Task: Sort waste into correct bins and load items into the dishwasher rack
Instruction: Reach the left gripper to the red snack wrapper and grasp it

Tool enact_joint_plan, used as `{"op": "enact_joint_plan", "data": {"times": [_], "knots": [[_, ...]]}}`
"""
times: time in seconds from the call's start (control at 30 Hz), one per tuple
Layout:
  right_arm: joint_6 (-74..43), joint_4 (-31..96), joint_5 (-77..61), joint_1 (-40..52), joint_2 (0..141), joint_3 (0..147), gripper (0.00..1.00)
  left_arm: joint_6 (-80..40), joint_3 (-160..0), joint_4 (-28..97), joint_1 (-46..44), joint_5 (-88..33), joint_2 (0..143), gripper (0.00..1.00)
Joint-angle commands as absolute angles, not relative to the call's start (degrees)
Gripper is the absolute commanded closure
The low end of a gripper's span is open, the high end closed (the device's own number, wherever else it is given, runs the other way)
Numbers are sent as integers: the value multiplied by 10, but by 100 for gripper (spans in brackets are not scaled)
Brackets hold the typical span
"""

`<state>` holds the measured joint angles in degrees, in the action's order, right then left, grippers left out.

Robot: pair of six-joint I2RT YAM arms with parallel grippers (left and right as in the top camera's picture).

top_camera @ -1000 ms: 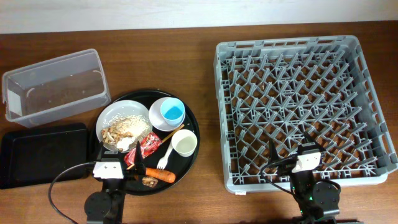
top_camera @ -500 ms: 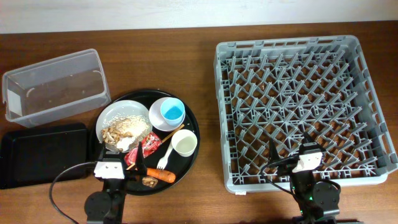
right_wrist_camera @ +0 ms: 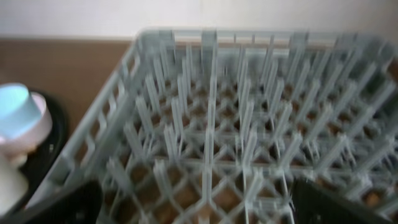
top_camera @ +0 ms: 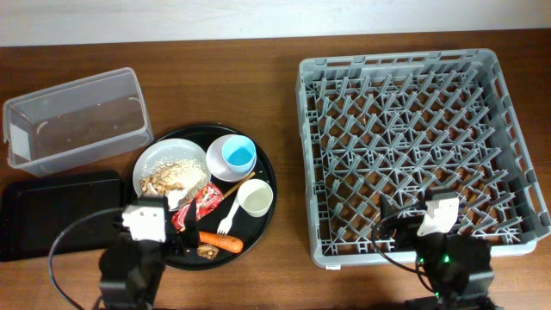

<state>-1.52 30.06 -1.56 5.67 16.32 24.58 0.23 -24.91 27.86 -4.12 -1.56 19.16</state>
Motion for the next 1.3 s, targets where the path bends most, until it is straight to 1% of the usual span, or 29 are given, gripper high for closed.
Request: {"op": "enact_joint_plan", "data": {"times": [0.0, 0.1, 0.2, 0.3, 0.53, 0.73, 0.8, 0.83, 0.9, 0.93, 1.0, 1.03, 1.07, 1.1, 1.17, 1.23, 1.27], "knots": [[-20, 352, -19, 59, 238, 327, 1, 7, -342, 333, -44, -24, 296, 1], [-20, 425, -29, 59, 310, 403, 1, 7, -431, 425, -43, -24, 396, 1], [-20, 478, -48, 59, 361, 449, 1, 7, -499, 488, -43, -21, 482, 1], [-20, 482, -91, 59, 388, 460, 1, 7, -514, 489, -43, -24, 530, 1], [-20, 487, -69, 59, 394, 460, 1, 7, -513, 462, -44, -24, 640, 1], [-20, 487, -69, 59, 394, 460, 2, 7, -513, 429, -44, -67, 795, 2], [-20, 487, -69, 59, 394, 460, 1, 7, -513, 429, -44, -68, 832, 11], [-20, 487, -69, 59, 394, 460, 1, 7, -513, 429, -44, -75, 859, 22], [-20, 487, -69, 59, 394, 460, 1, 7, -513, 428, -44, -93, 886, 28], [-20, 487, -69, 59, 394, 460, 1, 7, -513, 427, -44, -93, 894, 34], [-20, 487, -69, 59, 394, 460, 1, 7, -513, 427, -44, -97, 900, 40], [-20, 487, -69, 59, 394, 460, 1, 7, -513, 427, -44, -97, 900, 46], [-20, 487, -69, 59, 394, 460, 1, 7, -513, 426, -44, -97, 900, 56], [-20, 487, -69, 59, 394, 460, 1, 7, -513, 427, -44, -97, 900, 63], [-20, 487, -69, 59, 394, 460, 1, 7, -513, 427, -44, -97, 900, 75], [-20, 487, -69, 59, 394, 460, 1, 7, -513, 427, -44, -97, 900, 78], [-20, 487, -69, 59, 394, 460, 1, 7, -513, 427, -44, -97, 900, 82]]}}
